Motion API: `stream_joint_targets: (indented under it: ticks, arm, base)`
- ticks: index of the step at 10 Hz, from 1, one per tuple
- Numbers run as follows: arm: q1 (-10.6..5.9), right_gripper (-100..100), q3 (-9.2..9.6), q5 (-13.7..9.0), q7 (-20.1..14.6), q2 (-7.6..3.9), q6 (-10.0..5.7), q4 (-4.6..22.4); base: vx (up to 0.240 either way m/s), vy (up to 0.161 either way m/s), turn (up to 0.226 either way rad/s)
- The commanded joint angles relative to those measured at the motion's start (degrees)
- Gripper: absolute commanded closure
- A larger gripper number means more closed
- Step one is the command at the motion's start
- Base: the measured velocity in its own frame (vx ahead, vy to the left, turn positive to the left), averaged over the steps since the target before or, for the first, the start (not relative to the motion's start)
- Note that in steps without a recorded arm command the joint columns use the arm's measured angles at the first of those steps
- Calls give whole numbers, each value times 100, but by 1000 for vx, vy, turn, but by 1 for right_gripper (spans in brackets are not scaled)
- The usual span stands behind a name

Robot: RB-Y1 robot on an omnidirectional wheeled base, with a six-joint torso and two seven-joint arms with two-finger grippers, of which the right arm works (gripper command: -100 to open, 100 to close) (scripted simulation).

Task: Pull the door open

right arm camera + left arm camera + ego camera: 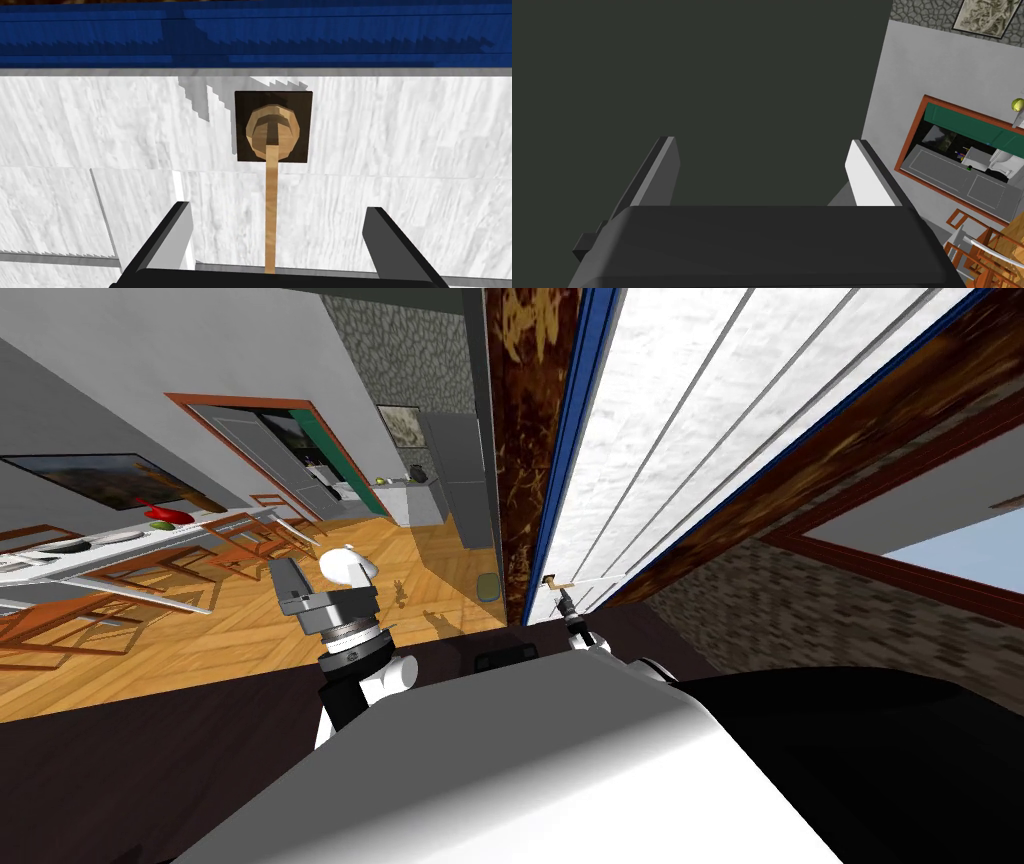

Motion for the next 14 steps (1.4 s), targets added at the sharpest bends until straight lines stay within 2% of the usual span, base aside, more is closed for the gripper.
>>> stream_joint_targets:
  ticks: [1, 2, 3, 5, 6, 7, 12, 13, 14]
  arm:
    - [-82, -100, -36, -25, -66, -39, -137, 252]
    - [-82, -100, -36, -25, -66, -39, -137, 252]
    - [-11, -100, -145, -98, -157, -153, -263, 375]
    - [17, -100, -188, -126, -193, -199, -313, 423]
    - [-49, -100, -169, -114, -173, -172, -279, 453]
    - [-49, 100, -169, -114, -173, -172, -279, 453]
    - [-49, 100, -169, -114, -173, -172, -279, 453]
    - [28, 100, -106, -105, -249, -245, -390, 477]
    - [52, 100, -86, -103, -273, -268, -429, 482]
  base:
    - [116, 7, 117]
    - [44, 9, 11]
    - [120, 2, 219]
    - [162, -16, 115]
    - [61, -7, 7]
    - [-6, 0, -4]
    - [-12, 0, 0]
    - [-115, -25, 155]
    - [-161, -39, 140]
